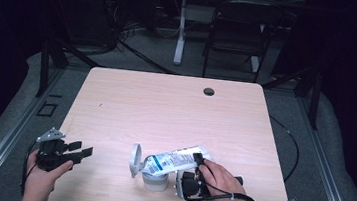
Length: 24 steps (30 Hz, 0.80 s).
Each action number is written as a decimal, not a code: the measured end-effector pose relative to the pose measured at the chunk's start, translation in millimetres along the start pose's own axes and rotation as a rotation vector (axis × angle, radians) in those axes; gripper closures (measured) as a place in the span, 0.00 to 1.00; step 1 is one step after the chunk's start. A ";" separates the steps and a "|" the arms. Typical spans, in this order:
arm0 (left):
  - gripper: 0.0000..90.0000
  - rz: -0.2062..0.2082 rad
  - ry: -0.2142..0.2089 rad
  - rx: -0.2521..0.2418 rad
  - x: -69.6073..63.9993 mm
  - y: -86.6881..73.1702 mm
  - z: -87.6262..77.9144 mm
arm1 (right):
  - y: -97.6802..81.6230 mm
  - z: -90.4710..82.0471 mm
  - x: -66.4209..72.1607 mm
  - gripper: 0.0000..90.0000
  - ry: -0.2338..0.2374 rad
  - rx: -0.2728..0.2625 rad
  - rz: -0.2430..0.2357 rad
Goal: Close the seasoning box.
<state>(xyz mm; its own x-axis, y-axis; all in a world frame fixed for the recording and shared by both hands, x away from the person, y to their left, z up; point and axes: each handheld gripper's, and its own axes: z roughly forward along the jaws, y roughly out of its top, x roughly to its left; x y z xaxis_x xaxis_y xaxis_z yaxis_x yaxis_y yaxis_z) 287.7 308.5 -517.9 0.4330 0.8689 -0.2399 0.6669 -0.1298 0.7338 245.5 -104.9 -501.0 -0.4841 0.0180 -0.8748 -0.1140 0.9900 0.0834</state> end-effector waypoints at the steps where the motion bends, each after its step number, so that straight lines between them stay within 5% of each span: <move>1: 0.48 0.001 0.000 0.002 0.0 -0.1 0.1 | -0.9 -0.7 0.4 0.87 0.006 0.002 0.017; 15: 0.48 0.000 0.002 0.026 1.6 -1.7 2.4 | -9.5 -2.8 10.2 0.87 0.019 -0.040 0.156; 24: 0.48 0.001 0.008 0.029 1.5 -2.2 2.8 | -11.3 -3.4 13.3 0.88 0.048 -0.104 0.308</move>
<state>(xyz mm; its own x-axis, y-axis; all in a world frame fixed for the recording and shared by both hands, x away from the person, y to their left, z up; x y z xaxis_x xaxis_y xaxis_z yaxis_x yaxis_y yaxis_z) 288.6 308.7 -521.7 0.4292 0.8723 -0.2342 0.6841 -0.1446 0.7149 237.4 -116.3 -511.9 -0.5497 0.3054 -0.7776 -0.0430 0.9192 0.3914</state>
